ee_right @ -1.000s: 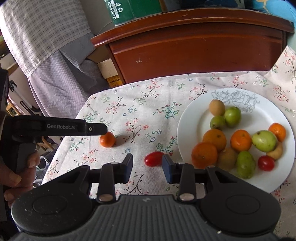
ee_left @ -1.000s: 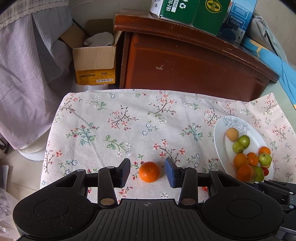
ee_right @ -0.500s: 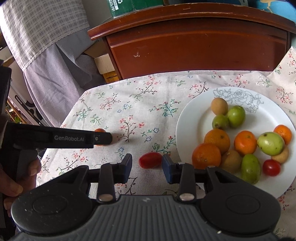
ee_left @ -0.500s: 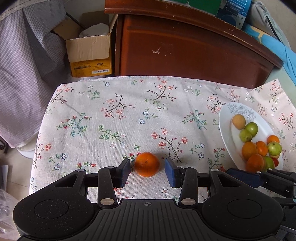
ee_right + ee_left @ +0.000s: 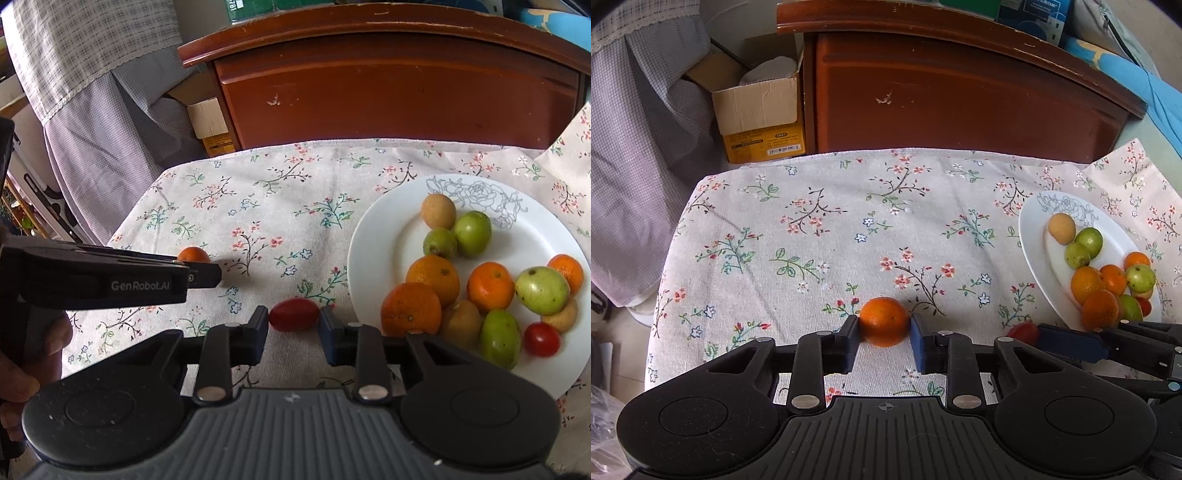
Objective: Organize fruits
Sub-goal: 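Close left tool on the mandarin while right tool grasps the red tomato, then carry mandarin and tomato onto the white plate and open both tools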
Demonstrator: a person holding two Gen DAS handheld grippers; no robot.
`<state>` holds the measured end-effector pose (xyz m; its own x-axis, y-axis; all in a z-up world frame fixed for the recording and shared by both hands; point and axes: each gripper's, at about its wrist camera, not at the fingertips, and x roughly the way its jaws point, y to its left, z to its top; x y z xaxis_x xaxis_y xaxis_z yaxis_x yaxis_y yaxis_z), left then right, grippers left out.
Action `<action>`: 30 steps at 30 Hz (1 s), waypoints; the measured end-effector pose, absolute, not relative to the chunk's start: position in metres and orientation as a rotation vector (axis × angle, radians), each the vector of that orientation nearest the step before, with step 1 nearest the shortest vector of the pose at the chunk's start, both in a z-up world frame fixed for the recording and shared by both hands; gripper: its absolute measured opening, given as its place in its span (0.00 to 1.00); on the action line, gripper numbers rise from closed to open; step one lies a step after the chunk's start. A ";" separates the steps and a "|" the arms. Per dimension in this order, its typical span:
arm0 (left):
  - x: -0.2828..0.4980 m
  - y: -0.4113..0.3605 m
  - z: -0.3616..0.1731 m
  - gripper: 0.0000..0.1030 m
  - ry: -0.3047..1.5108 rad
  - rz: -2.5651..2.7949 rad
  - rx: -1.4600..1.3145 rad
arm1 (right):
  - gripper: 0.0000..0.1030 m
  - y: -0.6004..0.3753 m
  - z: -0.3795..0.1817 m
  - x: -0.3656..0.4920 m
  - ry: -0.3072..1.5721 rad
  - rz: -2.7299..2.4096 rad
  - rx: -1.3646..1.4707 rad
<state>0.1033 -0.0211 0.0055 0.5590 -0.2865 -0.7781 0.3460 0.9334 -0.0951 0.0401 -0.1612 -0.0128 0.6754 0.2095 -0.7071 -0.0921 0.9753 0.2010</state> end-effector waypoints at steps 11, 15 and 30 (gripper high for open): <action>0.097 -0.024 0.016 0.26 0.878 -0.392 0.072 | 0.28 -0.164 -0.001 0.036 0.785 0.176 0.166; 0.097 -0.026 0.020 0.26 0.869 -0.396 0.068 | 0.28 -0.169 0.004 0.033 0.773 0.174 0.180; 0.085 -0.061 0.055 0.26 0.769 -0.490 0.065 | 0.28 -0.210 0.046 0.014 0.661 0.117 0.260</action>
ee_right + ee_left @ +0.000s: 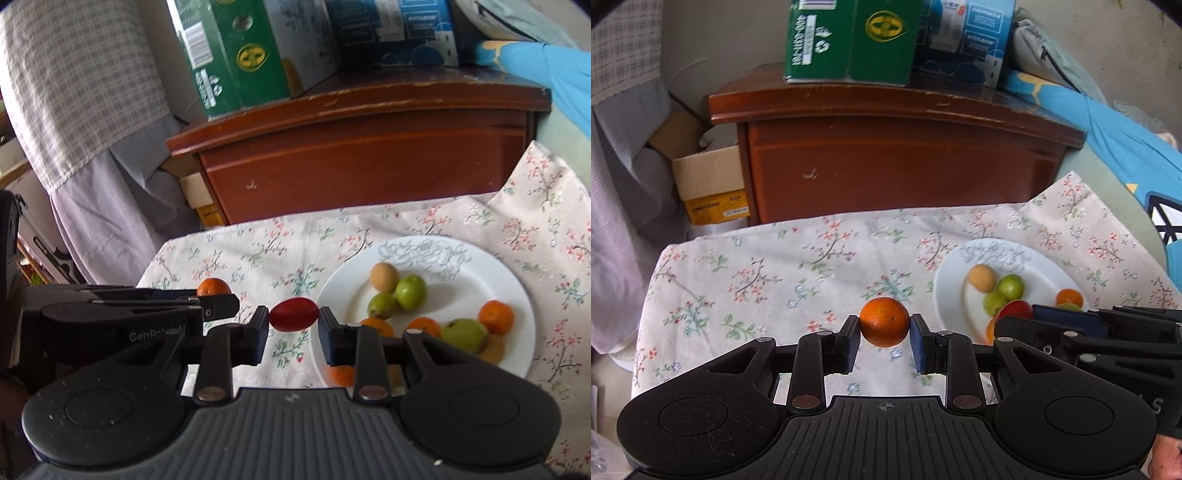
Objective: Organize fruits
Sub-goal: 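Carry mandarin and tomato onto the white plate and open both tools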
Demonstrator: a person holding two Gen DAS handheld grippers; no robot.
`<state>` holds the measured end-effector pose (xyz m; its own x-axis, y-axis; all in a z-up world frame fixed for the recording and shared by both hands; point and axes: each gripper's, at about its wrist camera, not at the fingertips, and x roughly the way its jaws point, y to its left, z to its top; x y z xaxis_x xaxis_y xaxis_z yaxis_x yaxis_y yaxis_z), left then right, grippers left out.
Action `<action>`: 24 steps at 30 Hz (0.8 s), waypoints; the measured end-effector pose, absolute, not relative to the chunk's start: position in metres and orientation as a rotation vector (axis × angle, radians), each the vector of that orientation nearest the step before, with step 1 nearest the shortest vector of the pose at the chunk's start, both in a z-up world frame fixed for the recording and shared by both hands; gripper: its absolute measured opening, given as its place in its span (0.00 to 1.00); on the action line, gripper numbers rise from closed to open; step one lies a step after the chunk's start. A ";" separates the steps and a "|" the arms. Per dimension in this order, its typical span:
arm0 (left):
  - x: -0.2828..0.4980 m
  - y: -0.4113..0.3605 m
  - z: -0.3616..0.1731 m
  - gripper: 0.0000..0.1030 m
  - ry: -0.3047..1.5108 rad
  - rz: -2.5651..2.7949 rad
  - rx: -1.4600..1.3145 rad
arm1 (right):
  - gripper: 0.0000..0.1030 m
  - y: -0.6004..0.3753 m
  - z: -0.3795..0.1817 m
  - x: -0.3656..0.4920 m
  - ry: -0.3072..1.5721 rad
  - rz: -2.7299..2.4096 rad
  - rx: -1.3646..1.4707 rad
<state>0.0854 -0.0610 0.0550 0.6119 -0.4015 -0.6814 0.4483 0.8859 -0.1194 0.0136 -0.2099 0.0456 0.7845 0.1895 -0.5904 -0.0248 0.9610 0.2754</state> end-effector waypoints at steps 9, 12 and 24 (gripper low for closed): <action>0.081 -0.080 0.063 0.26 0.753 -0.540 0.051 | 0.28 -0.240 0.057 0.006 0.615 0.047 0.292; 0.081 -0.086 0.064 0.26 0.751 -0.563 0.041 | 0.28 -0.252 0.061 0.004 0.598 0.020 0.308; 0.085 -0.110 0.054 0.26 0.769 -0.618 0.031 | 0.28 -0.299 0.054 0.005 0.603 -0.105 0.441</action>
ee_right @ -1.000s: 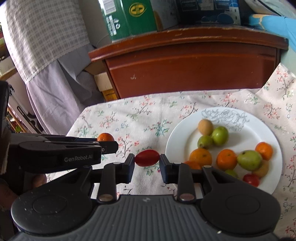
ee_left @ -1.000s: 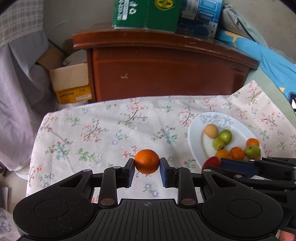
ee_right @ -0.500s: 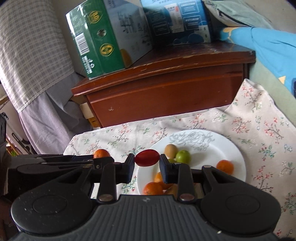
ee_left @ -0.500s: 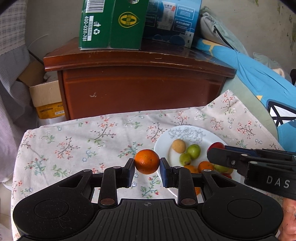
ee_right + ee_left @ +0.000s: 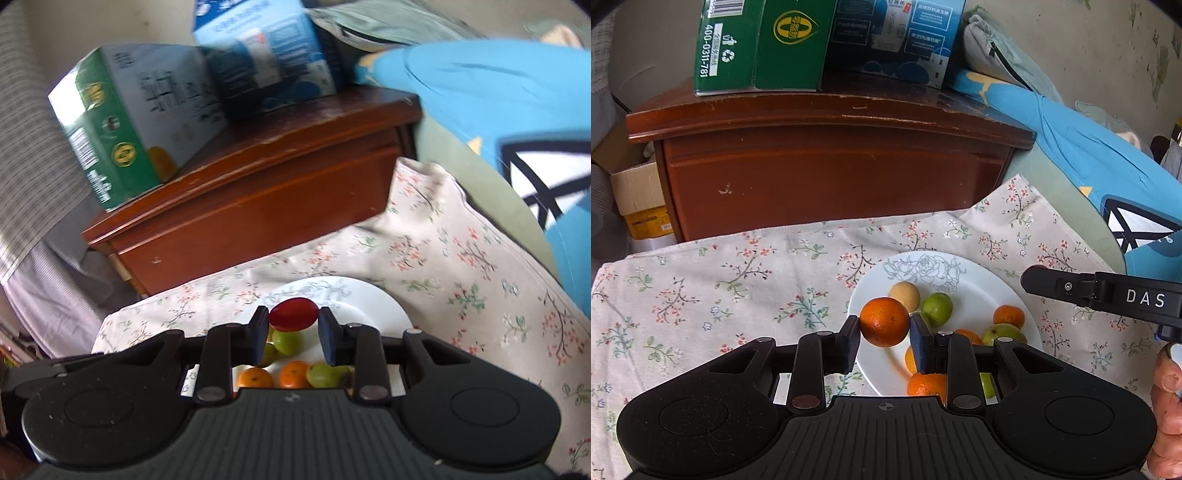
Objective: Organize fruits
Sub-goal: 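Carry mandarin and tomato onto the white plate and open both tools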
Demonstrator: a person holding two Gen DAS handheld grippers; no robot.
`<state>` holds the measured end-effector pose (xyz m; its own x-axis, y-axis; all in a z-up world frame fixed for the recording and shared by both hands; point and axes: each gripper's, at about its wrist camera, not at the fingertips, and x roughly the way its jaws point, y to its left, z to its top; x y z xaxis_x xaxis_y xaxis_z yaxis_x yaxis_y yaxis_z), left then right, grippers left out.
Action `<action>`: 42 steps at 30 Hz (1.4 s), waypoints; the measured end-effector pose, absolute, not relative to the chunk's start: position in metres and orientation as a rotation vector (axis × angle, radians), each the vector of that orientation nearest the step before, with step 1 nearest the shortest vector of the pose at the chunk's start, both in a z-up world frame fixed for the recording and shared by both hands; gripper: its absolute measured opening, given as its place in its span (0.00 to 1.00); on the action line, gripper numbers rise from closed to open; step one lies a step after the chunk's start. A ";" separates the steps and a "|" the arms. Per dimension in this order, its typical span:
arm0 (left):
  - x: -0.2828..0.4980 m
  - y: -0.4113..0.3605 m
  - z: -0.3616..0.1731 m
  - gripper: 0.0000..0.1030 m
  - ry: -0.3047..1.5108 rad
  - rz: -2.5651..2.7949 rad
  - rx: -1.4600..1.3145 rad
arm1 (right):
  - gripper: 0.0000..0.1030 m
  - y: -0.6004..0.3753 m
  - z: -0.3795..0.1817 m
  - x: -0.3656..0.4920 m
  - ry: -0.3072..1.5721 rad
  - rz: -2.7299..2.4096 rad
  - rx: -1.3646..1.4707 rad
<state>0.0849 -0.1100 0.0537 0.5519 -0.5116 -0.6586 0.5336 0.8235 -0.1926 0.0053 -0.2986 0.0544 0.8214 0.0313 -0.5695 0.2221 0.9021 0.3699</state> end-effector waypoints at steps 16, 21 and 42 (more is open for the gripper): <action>0.097 -0.125 0.033 0.26 0.819 -0.620 0.013 | 0.29 -0.302 0.025 0.026 0.667 -0.144 0.466; 0.097 -0.127 0.033 0.27 0.814 -0.614 0.021 | 0.31 -0.304 0.024 0.025 0.658 -0.162 0.474; 0.067 -0.118 0.062 0.63 0.804 -0.596 0.082 | 0.32 -0.287 0.049 0.001 0.667 -0.195 0.441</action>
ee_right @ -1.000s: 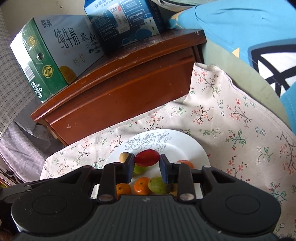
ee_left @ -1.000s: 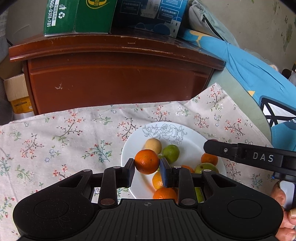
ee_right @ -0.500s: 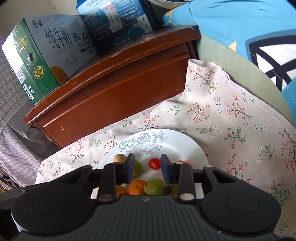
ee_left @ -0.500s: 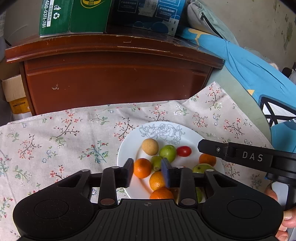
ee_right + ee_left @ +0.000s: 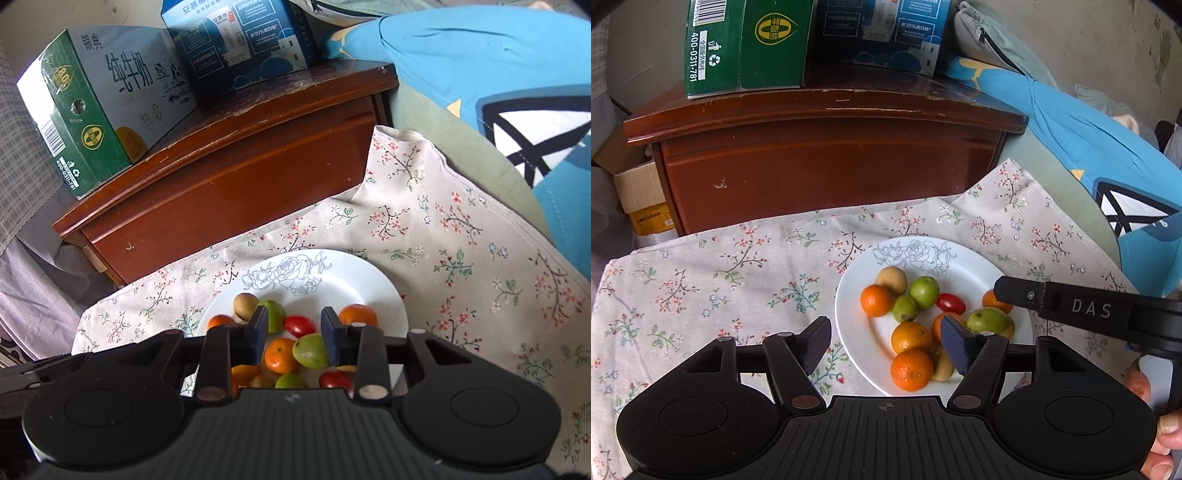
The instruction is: Organize fruits
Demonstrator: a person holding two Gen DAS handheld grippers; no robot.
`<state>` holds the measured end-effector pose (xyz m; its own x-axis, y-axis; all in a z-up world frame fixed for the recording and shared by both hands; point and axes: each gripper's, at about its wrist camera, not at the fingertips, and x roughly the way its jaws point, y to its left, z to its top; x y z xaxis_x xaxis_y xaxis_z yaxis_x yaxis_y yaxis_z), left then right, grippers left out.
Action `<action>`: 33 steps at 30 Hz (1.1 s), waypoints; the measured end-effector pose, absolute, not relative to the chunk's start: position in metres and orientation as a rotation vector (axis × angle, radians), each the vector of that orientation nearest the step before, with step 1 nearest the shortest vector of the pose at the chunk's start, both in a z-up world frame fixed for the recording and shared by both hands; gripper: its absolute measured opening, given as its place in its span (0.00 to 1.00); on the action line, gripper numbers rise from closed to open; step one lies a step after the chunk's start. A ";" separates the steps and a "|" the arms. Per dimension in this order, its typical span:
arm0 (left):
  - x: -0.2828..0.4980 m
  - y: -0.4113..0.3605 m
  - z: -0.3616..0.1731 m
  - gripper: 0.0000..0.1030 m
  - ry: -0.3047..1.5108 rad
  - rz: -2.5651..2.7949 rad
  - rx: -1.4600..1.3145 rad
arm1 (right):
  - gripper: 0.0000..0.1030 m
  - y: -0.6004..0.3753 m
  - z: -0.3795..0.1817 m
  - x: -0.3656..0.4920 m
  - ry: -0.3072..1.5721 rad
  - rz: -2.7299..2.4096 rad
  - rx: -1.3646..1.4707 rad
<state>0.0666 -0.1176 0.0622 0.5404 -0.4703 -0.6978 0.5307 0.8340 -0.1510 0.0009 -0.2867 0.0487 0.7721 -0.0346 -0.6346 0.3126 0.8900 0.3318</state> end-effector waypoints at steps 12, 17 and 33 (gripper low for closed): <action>0.040 -0.106 0.085 0.71 0.791 -0.577 0.141 | 0.34 -0.278 0.069 -0.039 0.676 -0.267 0.425; 0.024 -0.099 0.095 0.78 0.772 -0.569 0.149 | 0.42 -0.272 0.073 -0.058 0.691 -0.282 0.430; 0.005 -0.088 0.091 0.93 0.797 -0.505 0.174 | 0.69 -0.254 0.069 -0.080 0.754 -0.358 0.389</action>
<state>0.0054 -0.0882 0.0911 0.5883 -0.3664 -0.7208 0.4950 0.8681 -0.0373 -0.0798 -0.2544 0.0690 0.6755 -0.1728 -0.7169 0.4457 0.8701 0.2103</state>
